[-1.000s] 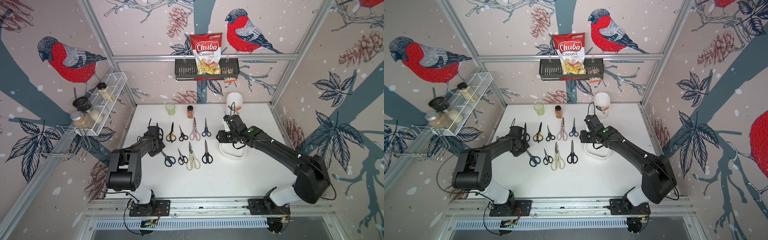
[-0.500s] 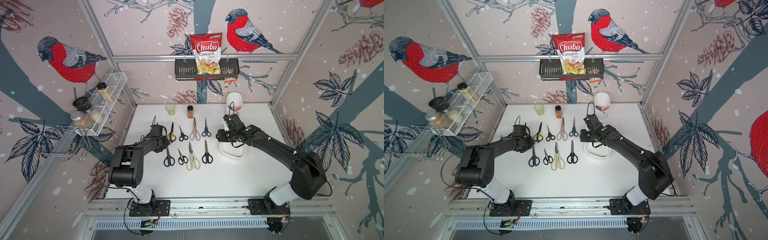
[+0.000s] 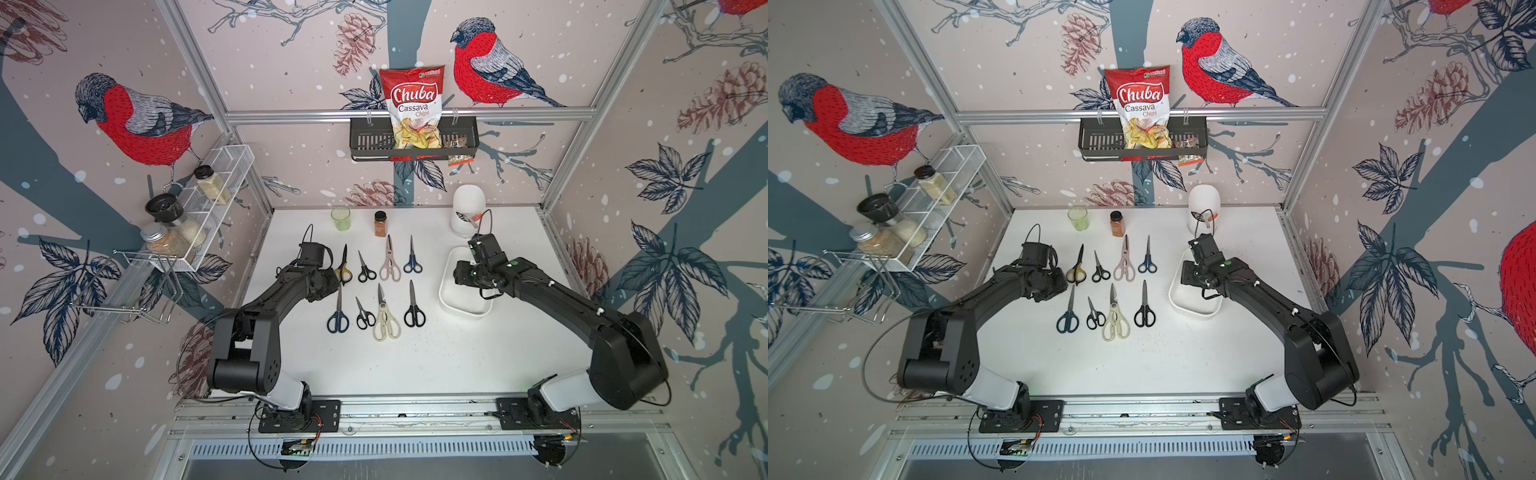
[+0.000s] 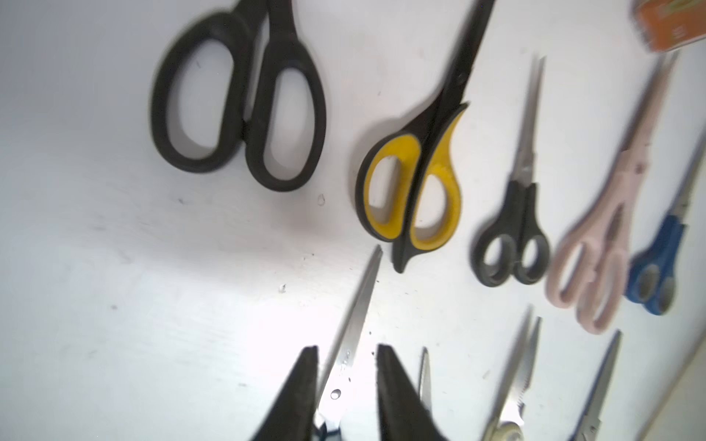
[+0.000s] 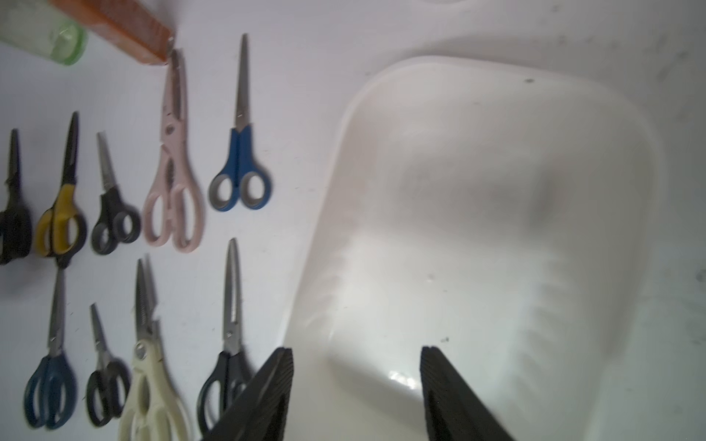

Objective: Take the scissors out of the storage box
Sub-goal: Adjust the scissors at the center of the board, then reset both arms

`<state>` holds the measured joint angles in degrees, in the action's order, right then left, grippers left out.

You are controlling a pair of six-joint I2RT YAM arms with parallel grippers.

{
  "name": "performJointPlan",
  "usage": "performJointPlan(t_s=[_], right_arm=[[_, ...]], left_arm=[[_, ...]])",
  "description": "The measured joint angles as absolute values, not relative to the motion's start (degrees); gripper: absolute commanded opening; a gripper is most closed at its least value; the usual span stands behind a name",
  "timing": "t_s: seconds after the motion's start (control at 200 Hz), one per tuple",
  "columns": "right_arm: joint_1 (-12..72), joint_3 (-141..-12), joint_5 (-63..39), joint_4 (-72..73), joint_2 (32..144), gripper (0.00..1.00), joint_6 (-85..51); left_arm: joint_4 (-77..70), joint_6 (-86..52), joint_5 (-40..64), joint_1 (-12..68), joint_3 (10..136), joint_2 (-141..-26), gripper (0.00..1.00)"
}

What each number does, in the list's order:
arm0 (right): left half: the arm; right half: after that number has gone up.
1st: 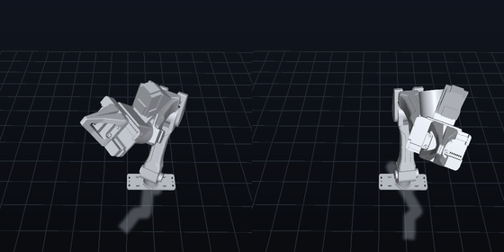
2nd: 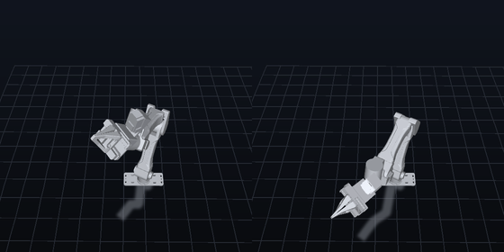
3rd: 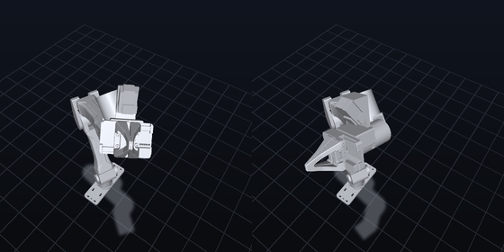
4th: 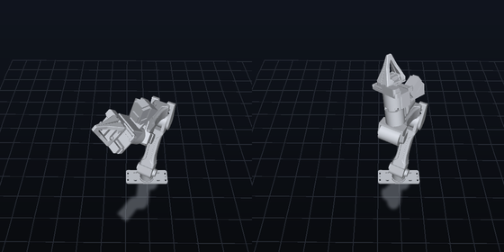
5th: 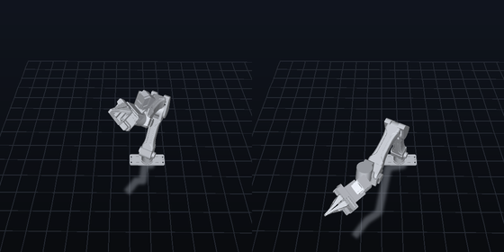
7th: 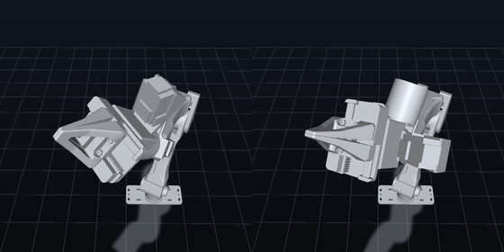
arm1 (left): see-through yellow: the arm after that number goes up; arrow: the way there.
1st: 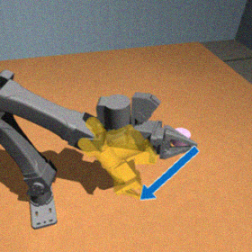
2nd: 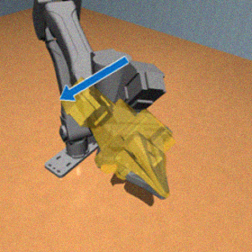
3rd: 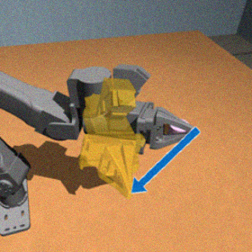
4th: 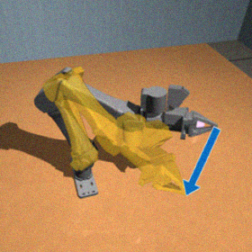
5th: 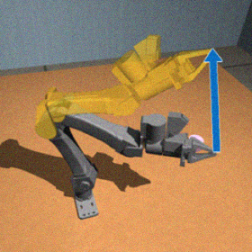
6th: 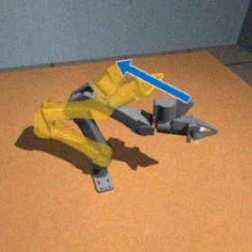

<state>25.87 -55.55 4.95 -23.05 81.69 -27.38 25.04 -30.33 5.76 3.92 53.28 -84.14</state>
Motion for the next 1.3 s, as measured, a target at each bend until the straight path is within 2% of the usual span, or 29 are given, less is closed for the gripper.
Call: performJointPlan(t_s=[0.12,0.235,0.405,0.575,0.675,0.715,0.73,0.745,0.81,0.88,0.885,0.89,0.895,0.905,0.92,1.155,1.301], right_arm=[[20.43,-45.84,12.23,-15.07,75.96,0.61,-24.10],[18.13,-35.09,19.14,-3.42,69.17,0.67,-18.50],[12.12,-23.29,24.84,13.72,65.56,0.69,-11.27],[7.64,-15.92,26.02,31.51,68.29,0.70,-7.88],[5.98,-13.04,26.06,42.81,72.62,0.79,-7.22],[5.74,-12.91,26.09,46.39,74.72,0.87,-6.85],[5.69,-12.88,26.02,47.40,75.26,0.97,-6.72],[5.58,-12.88,25.85,48.93,76.09,1.00,-6.55],[4.62,-13.15,24.36,55.48,79.90,1.00,-6.35],[3.79,-12.58,23.51,62.37,84.84,1.00,-6.13],[3.73,-12.36,23.38,63.16,85.36,1.00,-6.13],[3.73,-12.23,23.31,63.55,85.58,1.00,-6.13],[3.73,-12.12,23.22,63.90,85.78,1.00,-6.13],[3.73,-11.75,22.90,64.66,86.30,1.00,-6.11],[3.73,-11.38,22.61,65.19,86.67,1.00,-6.09],[2.42,-12.29,17.67,68.90,86.54,1.00,-5.98],[2.35,-12.29,16.19,68.90,86.52,1.00,-5.98]], left_arm=[[24.93,-26.35,4.27,3.16,54.35,-78.26,0.43],[18.83,-22.13,1.96,3.07,50.39,-72.88,0.45],[-1.67,-16.99,-5.58,2.85,34.61,-66.08,0.47],[-18.33,-11.86,-9.30,1.54,27.35,-69.91,0.47],[-27.49,-10.55,-9.65,0.91,24.75,-73.71,0.46],[-30.59,-10.41,-9.61,0.86,23.75,-75.22,0.46],[-31.70,-10.13,-9.54,0.86,23.44,-75.88,0.46],[-32.53,-9.98,-9.47,0.86,23.22,-76.42,0.47],[-36.45,-8.64,-9.45,0.86,22.28,-78.32,0.56],[-41.43,-8.14,-9.69,0.86,20.51,-79.29,0.59],[-41.91,-8.05,-9.78,0.86,20.29,-79.33,0.61],[-42.15,-8.01,-9.85,0.86,20.18,-79.35,0.76],[-42.37,-7.97,-9.89,0.86,20.10,-79.37,0.87],[-43.00,-7.84,-10.11,0.86,19.84,-79.42,0.94],[-43.83,-7.46,-10.37,0.86,19.42,-79.46,0.96],[-59.20,-4.03,-9.98,0.86,15.51,-85.93,0.98],[-62.57,-2.44,-8.05,1.61,14.96,-87.05,0.98]])
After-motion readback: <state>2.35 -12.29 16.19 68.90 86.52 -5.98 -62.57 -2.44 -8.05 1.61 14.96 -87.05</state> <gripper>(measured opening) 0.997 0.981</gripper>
